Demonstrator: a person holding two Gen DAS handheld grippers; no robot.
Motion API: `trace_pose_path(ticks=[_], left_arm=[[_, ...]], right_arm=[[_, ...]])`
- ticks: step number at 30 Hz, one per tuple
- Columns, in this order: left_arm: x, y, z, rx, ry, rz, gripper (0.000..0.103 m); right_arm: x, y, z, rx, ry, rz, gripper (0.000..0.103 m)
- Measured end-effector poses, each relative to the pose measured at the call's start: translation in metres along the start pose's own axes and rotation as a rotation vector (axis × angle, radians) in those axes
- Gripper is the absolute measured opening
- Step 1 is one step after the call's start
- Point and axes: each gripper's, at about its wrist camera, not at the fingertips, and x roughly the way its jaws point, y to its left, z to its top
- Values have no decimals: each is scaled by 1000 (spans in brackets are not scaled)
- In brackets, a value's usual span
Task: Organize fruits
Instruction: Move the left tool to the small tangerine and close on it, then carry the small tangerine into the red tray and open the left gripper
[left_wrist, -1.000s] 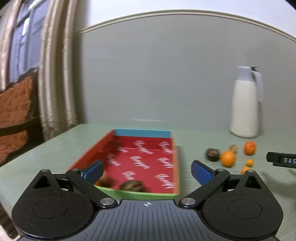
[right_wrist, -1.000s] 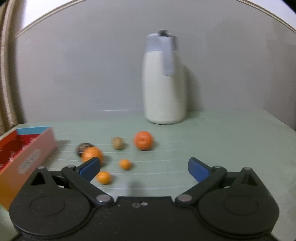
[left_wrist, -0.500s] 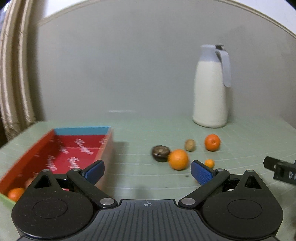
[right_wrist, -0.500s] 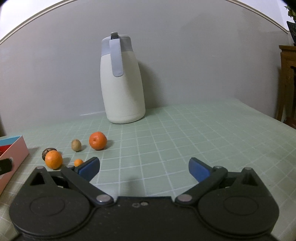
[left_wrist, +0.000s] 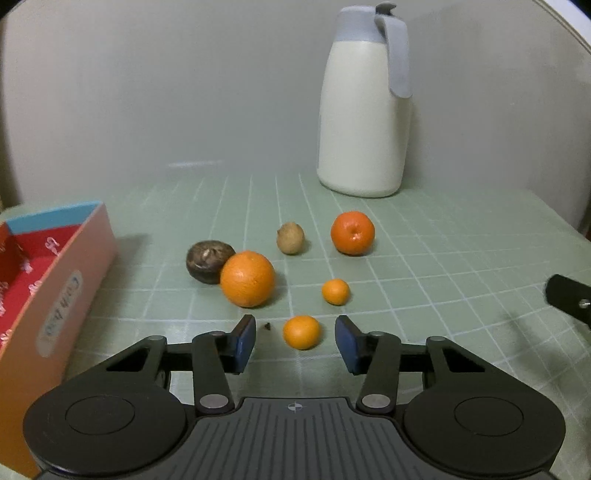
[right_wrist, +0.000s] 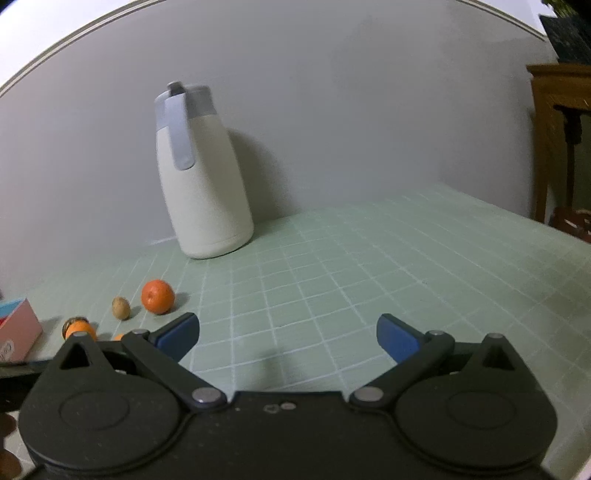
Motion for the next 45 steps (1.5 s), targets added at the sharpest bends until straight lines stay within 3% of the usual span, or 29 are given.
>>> trace_pose_path(ticks=[2, 3, 8, 17, 24, 34, 45], left_arm=[[4, -3, 0, 3, 8, -4, 45], [6, -4, -1, 4, 10, -6, 35], [7, -4, -1, 8, 4, 2, 23], [-3, 2, -1, -6, -20, -4, 23], [-31, 17, 6, -19, -87, 21, 23], [-72, 77, 9, -70, -180, 184, 23], [-74, 166, -4, -189, -131, 377, 23]], right_arm=[[0, -5, 1, 16, -2, -3, 103], [0, -6, 2, 22, -4, -4, 103], [-1, -10, 1, 42, -8, -3, 103], [-2, -8, 1, 27, -10, 7, 103], [0, -3, 1, 22, -11, 16, 103], [-2, 21, -3, -27, -15, 58, 103], [-2, 54, -11, -92, -5, 109, 103]])
